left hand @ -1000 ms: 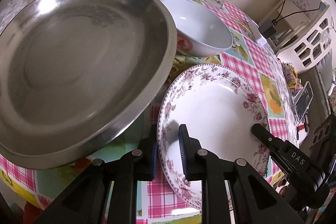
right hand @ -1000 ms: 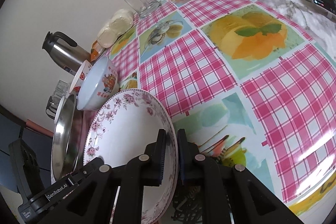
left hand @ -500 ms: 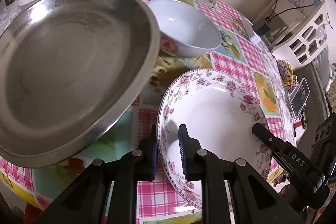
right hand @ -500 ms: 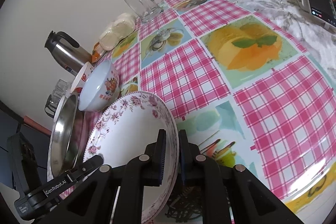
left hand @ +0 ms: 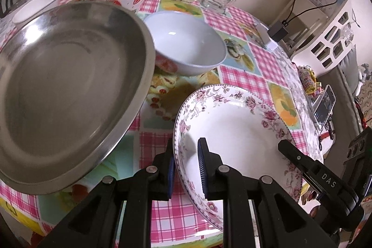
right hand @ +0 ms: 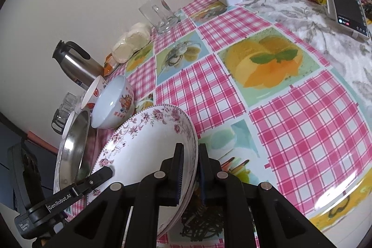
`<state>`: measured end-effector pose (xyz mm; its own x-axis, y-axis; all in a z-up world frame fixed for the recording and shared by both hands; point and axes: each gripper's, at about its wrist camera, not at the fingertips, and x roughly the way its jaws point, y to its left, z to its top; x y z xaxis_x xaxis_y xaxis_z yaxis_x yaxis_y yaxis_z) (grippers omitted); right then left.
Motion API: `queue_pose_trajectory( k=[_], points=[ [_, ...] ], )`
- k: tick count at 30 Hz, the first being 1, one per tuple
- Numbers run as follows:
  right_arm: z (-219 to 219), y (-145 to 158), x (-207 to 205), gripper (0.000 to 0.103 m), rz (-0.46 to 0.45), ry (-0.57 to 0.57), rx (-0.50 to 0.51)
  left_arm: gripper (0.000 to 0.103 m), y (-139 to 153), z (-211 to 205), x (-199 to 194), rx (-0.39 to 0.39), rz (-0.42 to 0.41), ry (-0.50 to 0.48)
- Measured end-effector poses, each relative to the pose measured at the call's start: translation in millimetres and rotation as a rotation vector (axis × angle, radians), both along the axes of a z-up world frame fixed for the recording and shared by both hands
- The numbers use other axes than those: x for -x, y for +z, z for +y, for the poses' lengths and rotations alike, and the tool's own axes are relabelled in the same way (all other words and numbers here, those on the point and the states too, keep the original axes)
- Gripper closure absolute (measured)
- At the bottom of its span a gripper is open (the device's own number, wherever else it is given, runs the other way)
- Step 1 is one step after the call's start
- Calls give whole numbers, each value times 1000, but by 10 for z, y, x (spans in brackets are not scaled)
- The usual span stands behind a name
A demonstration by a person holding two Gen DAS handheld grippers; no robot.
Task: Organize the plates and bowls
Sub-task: 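Lift the floral-rimmed plate off the table with both grippers on its rim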
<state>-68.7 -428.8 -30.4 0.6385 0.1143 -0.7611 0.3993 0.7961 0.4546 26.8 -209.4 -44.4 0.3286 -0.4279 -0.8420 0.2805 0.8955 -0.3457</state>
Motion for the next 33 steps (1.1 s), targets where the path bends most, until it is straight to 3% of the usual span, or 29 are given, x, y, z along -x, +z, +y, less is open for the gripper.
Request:
queue_pose_trajectory(
  k=[7,17,24,33],
  points=[
    [1,183,38,90,-37,-13,39,84,179,-23,27,34,-39,-17],
    [151,708,179,89,-210,-13,116,84,597,84,44,112,-137,-23],
    [336,755,89,89,-216,10,132,84,714,271,-6,132,-164,-2],
    [619,753,-78,89,-199,39,148,84,741,579,-175,142,-141,49]
  ],
)
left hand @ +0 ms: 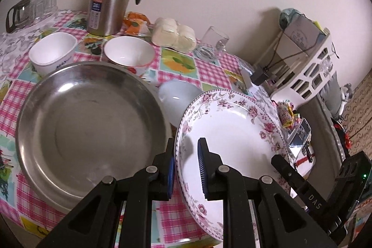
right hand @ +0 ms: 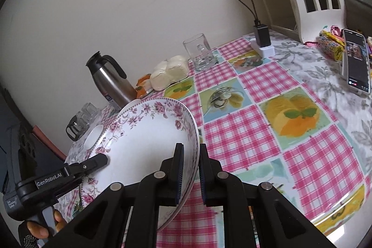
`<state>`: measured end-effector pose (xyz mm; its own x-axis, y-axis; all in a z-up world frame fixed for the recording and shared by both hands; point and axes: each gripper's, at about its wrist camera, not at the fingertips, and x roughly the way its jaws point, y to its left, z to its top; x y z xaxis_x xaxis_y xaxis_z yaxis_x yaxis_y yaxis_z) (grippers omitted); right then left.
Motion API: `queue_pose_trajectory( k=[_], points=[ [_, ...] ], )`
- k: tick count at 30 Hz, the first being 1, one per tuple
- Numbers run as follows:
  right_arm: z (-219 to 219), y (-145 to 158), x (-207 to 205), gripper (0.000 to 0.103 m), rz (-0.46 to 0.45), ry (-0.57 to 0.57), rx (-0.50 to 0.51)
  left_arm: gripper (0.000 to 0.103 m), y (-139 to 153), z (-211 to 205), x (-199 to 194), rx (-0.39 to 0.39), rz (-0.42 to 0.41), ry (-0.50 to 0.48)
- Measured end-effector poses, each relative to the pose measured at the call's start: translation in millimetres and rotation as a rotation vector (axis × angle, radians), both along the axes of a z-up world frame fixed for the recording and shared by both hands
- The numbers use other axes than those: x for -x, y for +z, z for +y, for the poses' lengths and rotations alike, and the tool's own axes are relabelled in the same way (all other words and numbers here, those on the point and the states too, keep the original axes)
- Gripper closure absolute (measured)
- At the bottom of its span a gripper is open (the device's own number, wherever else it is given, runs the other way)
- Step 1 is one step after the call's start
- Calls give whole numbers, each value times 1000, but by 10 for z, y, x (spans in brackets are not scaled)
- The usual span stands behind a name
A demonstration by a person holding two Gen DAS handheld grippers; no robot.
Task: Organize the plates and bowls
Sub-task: 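Lift the floral-rimmed plate off the table with both grippers on its rim, then carry the plate over the steel basin and lower it inside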
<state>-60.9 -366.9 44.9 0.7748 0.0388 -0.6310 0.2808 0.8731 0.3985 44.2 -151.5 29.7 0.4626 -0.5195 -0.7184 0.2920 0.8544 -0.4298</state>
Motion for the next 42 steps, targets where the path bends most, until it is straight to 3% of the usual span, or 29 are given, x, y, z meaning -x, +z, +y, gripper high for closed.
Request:
queue_pose_trajectory(
  k=[28,42],
  points=[
    [1358,62,-837,89,-31,179,-3,84,91,1500,-534,61,-9,234],
    [1521,-174,-1111,89,34,193,20,84,-228,1611,-796,70,64,258]
  ],
)
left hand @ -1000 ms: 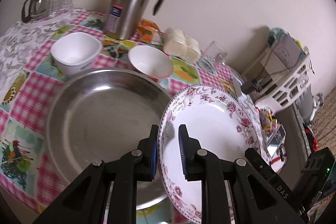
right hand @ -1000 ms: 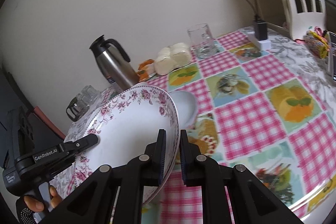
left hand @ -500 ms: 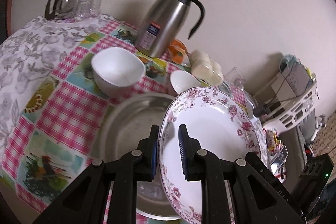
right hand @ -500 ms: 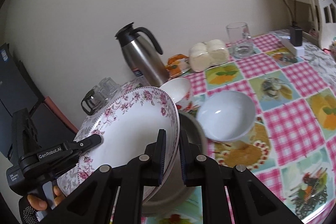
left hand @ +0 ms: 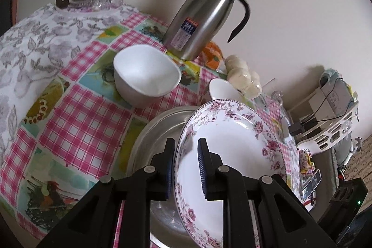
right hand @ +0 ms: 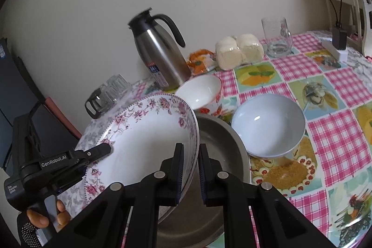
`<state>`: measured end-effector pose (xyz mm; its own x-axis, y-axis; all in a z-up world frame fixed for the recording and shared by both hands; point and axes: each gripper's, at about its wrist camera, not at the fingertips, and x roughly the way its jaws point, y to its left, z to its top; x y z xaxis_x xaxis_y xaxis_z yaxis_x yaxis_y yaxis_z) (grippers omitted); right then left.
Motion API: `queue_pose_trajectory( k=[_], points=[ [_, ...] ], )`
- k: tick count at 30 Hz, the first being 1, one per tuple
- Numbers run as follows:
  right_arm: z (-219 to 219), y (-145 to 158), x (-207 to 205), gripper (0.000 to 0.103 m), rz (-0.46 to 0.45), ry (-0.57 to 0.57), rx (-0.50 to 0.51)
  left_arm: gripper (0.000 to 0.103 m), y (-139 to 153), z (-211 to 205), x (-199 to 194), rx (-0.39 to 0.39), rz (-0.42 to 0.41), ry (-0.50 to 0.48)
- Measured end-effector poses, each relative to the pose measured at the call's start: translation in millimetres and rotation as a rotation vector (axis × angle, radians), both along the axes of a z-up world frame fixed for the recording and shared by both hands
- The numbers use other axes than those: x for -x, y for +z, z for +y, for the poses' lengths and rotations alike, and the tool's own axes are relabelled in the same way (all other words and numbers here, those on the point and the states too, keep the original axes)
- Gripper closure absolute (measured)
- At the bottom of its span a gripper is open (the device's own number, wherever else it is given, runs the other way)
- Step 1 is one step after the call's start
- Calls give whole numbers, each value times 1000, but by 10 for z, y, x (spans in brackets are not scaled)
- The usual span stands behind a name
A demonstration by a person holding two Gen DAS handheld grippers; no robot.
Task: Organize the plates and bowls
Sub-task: 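Carry the plate over the steel basin and lower it inside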
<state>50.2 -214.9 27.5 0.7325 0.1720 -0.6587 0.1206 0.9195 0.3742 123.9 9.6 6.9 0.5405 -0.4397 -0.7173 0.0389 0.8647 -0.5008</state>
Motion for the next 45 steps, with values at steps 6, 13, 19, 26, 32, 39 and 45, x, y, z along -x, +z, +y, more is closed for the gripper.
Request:
queue_pose_trajectory(
  k=[6,13,19,26,32,39,45],
  points=[
    [-43,-256,-75,90,66,-10,-2,84,-239,-52,-67,-21,51,-4],
    [-78,-376,-105,90,98,-21,10,84,-373,-106,-103,-31,78,-10],
    [-105,-429,-127,90,112,-30,8,84,-419,-140,-107,-39,87,-12],
    [-71,-481,-158,90,136,-27,18,84,-443,-184,-136,-87,85,-2],
    [-23,-471,-176,89,143,-22,56,84,-496,-197,-134,-119,93,-3],
    [0,-466,-181,89,151,-20,89,84,-491,-229,-127,-147,95,-4],
    [21,-461,-195,87,162,-24,119,83,-482,-258,-117,-174,95,-4]
  ],
)
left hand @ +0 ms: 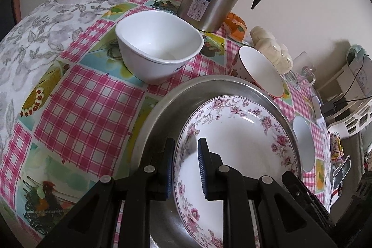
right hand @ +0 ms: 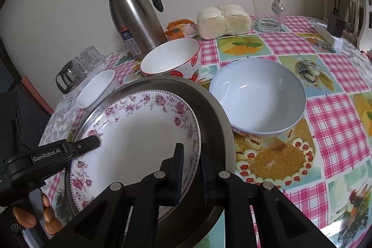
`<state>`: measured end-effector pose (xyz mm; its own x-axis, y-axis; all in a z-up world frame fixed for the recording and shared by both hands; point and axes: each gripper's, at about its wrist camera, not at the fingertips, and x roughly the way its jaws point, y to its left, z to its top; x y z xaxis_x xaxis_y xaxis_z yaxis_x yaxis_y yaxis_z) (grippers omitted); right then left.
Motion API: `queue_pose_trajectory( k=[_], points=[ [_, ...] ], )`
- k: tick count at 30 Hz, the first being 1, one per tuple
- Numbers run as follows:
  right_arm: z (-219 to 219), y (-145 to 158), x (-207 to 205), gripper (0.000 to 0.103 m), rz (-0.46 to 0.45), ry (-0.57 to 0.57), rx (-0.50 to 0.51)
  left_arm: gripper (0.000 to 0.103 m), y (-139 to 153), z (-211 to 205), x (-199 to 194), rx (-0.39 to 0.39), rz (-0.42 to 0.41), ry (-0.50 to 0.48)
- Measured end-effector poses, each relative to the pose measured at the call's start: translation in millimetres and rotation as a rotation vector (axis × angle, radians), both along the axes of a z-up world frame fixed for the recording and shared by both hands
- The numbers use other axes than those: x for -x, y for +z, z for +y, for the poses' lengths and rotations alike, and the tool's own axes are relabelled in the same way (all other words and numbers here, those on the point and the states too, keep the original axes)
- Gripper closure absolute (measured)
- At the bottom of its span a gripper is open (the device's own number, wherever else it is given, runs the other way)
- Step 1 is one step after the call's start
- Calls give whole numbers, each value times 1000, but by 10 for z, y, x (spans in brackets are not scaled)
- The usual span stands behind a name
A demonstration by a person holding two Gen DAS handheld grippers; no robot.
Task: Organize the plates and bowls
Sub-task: 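Carry the plate over the steel basin and lower it inside, then open both grippers to release the plate in the basin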
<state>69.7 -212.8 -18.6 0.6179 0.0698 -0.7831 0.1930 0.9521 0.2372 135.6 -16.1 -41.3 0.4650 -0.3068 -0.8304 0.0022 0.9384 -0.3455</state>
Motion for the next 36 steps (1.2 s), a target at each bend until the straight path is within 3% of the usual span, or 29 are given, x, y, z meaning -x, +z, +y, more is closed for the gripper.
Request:
queue_pose_trajectory(
  k=[17,23,30,31,35,36],
  points=[
    [69,15,-46,86,44,8,76,73,11,-101,6,-86,13,-38],
    [99,101,-33,75,32,11,101,60,58,-127,17,-83,3,-44],
    [118,202,-14,75,19,11,124,53,148,-123,38,-99,-2,-47],
    [119,226,-9,72,15,10,126,50,168,-124,47,-105,-6,-46],
    [136,337,19,44,-10,13,134,43,254,-119,67,-128,-22,-47],
    [143,356,23,42,-14,14,139,38,272,-119,71,-120,-21,-52]
  ],
)
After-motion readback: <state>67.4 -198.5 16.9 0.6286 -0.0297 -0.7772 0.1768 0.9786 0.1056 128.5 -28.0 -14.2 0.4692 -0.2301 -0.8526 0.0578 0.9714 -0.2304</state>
